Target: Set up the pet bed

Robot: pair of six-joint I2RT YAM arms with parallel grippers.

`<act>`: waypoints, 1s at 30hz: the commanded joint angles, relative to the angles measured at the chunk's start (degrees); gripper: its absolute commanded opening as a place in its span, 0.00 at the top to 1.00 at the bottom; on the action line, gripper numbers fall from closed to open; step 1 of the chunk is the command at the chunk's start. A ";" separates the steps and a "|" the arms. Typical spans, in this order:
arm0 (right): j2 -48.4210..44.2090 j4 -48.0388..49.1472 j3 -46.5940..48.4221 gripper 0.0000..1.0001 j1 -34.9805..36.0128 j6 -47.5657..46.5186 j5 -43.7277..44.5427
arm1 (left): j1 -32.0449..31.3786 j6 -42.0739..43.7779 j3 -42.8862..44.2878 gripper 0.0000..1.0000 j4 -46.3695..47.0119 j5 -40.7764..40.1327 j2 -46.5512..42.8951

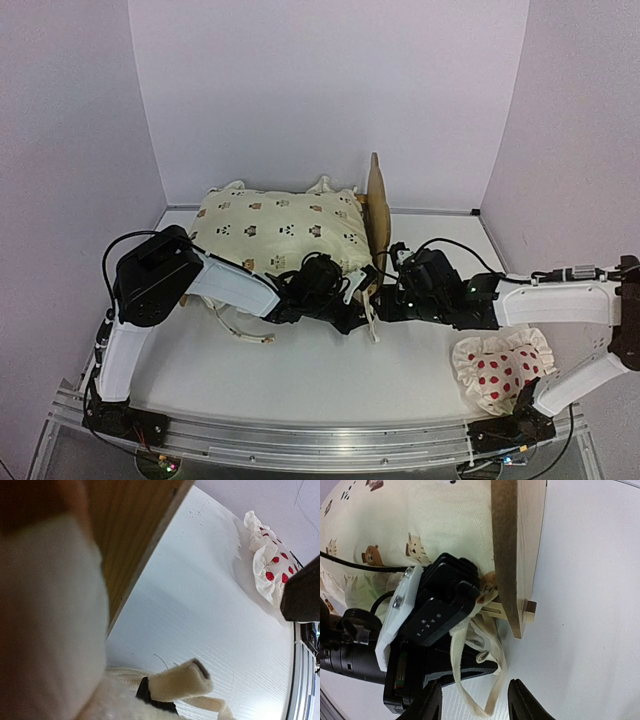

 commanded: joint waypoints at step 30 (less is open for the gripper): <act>12.33 1.11 6.31 0.86 -2.10 4.22 2.07 | 0.23 1.61 0.29 1.00 1.13 2.28 -0.41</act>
